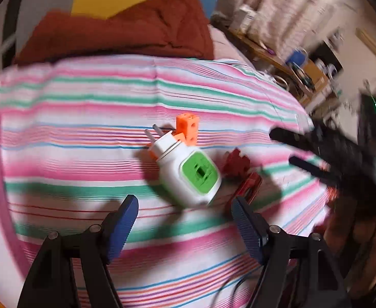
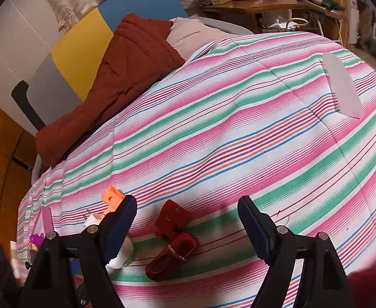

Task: Organize rigid objects
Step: 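Bring the left tool fingers around the white plug with green face, then close the left tool on the white plug and lift it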

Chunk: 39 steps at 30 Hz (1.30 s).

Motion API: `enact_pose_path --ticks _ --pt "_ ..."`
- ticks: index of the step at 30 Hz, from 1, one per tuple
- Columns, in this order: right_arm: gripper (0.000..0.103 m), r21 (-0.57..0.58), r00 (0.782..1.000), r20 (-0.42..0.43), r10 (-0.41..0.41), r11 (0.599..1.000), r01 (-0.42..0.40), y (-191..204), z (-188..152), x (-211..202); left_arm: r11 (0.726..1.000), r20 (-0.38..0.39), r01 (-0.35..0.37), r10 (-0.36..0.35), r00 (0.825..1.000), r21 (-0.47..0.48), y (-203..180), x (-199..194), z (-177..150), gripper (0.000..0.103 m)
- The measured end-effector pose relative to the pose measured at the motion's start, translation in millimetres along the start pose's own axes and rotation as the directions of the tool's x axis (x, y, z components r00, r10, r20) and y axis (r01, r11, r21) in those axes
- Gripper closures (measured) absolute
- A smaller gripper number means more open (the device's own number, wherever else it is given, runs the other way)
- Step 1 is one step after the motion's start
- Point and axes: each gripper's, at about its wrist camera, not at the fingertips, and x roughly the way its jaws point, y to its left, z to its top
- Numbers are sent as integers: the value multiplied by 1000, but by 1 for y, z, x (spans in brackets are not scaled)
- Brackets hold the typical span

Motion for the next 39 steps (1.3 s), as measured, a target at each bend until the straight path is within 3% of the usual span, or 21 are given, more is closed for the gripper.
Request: enact_pose_path --ticks 5,9,11,13,19,31,39 --pt "21 -50 1000 -14 -2 999 1 9 -2 3 996 17 -19 21 1000 -84 -3 23 20 26" --pt "21 -88 1000 -12 -23 996 22 14 -4 5 989 1 -89 89 996 -118 1 41 29 29" --pt "21 -96 1000 -18 -19 995 17 16 -4 7 989 3 -42 43 999 -139 9 44 25 37" --pt "21 -113 999 -31 -14 994 10 17 -4 9 992 6 -8 9 1000 -126 10 41 21 48" --pt "21 -164 999 -30 -36 986 30 26 -9 10 1000 0 -9 9 1000 -7 10 23 4 48" --pt "21 -138 998 -24 -52 989 48 22 -9 9 1000 -21 -11 12 1000 5 31 -5 -17 49" --pt "21 -34 1000 -7 -12 999 12 6 -2 4 999 -17 -38 38 999 -30 40 -15 -27 48"
